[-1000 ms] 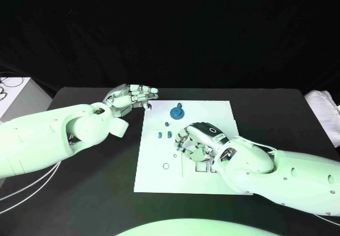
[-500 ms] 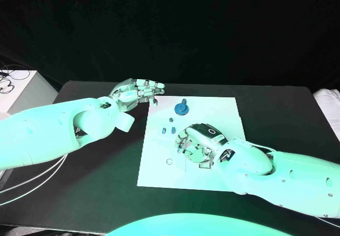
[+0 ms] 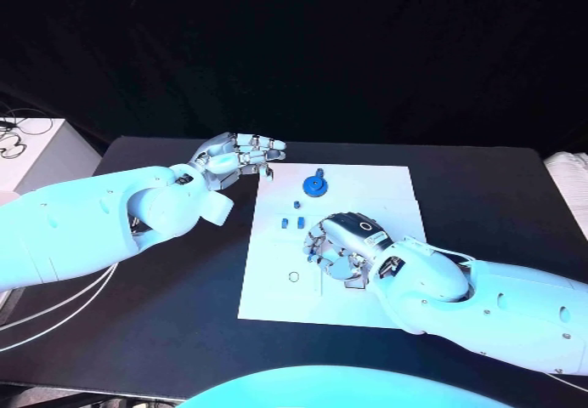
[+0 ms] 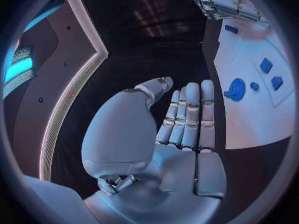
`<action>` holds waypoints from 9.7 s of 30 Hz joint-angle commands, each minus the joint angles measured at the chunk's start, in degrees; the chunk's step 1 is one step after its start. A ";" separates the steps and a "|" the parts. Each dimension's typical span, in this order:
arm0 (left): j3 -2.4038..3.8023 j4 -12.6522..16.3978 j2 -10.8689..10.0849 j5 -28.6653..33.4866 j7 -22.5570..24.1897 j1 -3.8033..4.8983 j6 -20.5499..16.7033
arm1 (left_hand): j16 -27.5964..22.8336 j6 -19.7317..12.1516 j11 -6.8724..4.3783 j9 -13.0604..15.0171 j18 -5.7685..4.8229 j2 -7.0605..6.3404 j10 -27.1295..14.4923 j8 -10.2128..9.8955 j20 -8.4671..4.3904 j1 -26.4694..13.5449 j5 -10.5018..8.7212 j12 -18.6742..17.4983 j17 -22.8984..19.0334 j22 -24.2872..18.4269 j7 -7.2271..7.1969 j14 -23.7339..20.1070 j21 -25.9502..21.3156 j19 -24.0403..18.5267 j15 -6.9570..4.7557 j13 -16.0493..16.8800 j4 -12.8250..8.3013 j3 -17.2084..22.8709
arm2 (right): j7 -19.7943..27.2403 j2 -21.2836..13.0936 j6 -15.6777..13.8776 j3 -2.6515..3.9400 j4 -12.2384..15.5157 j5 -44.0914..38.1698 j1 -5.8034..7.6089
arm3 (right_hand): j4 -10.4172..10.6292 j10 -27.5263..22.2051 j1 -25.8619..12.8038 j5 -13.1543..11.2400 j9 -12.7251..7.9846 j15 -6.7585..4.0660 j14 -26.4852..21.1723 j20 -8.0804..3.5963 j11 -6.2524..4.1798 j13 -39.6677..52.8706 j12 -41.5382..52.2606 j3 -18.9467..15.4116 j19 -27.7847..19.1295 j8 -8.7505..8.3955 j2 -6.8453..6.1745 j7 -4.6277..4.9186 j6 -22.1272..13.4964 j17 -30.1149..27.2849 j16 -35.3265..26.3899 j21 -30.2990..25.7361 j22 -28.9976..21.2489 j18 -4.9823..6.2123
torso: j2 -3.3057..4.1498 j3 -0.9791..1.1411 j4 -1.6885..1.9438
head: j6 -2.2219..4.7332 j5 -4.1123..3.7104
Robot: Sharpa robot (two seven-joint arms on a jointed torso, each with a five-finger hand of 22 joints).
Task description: Assemble the parts on the task board
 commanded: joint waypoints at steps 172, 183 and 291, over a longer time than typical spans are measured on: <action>0.04 -2.10 1.29 -0.50 -1.12 -0.11 3.40 | -0.33 0.10 0.00 0.11 0.85 0.33 -0.88 0.45 0.05 -0.53 -0.33 1.01 -0.24 -0.71 -0.13 -0.20 -1.12 0.48 0.32 -0.01 0.25 -0.77 | 0.84 -2.50 5.29 0.65 5.99 6.32 4.68 | 4.72 1.14 0.33 -2.67 8.12 -0.48 0.80 -0.31 -2.75 1.30 5.86 -2.31 0.50 -4.11 1.78 -0.01 0.05 -9.24 1.41 -6.93 2.62 0.87 | -0.26 -0.17 -0.20 | 0.07 0.00; 0.04 -2.03 1.27 -0.50 -1.23 -0.11 3.51 | -0.35 0.11 -0.01 0.12 0.85 0.34 -0.96 0.53 0.04 -0.50 -0.33 1.07 -0.26 -0.78 -0.15 -0.23 -1.21 0.52 0.31 -0.02 0.25 -0.81 | 1.62 0.49 6.63 0.09 4.66 3.52 2.30 | 4.49 1.20 0.20 -2.50 8.26 -0.49 0.81 -0.31 -2.74 1.35 5.76 -2.19 0.51 -4.05 1.81 0.00 -0.01 -9.24 1.41 -6.90 2.67 0.87 | -0.22 -0.12 -0.27 | -0.53 0.46; 0.01 -1.64 0.12 -0.57 -2.05 -0.59 4.19 | -0.44 -0.07 0.05 0.13 0.83 0.37 -1.45 0.72 0.05 -0.55 -0.33 1.23 -0.33 -1.09 -0.15 -0.40 -1.63 0.62 0.36 -0.10 0.39 -1.02 | 0.16 -19.11 6.28 -0.23 9.40 31.17 7.60 | 15.88 4.89 -6.50 1.95 7.12 -1.78 2.45 -0.95 -3.92 47.29 51.32 -26.73 1.79 -7.30 -1.32 -0.81 -4.33 -1.70 6.00 -5.20 5.62 0.27 | -0.76 -0.15 -0.81 | 1.16 -4.78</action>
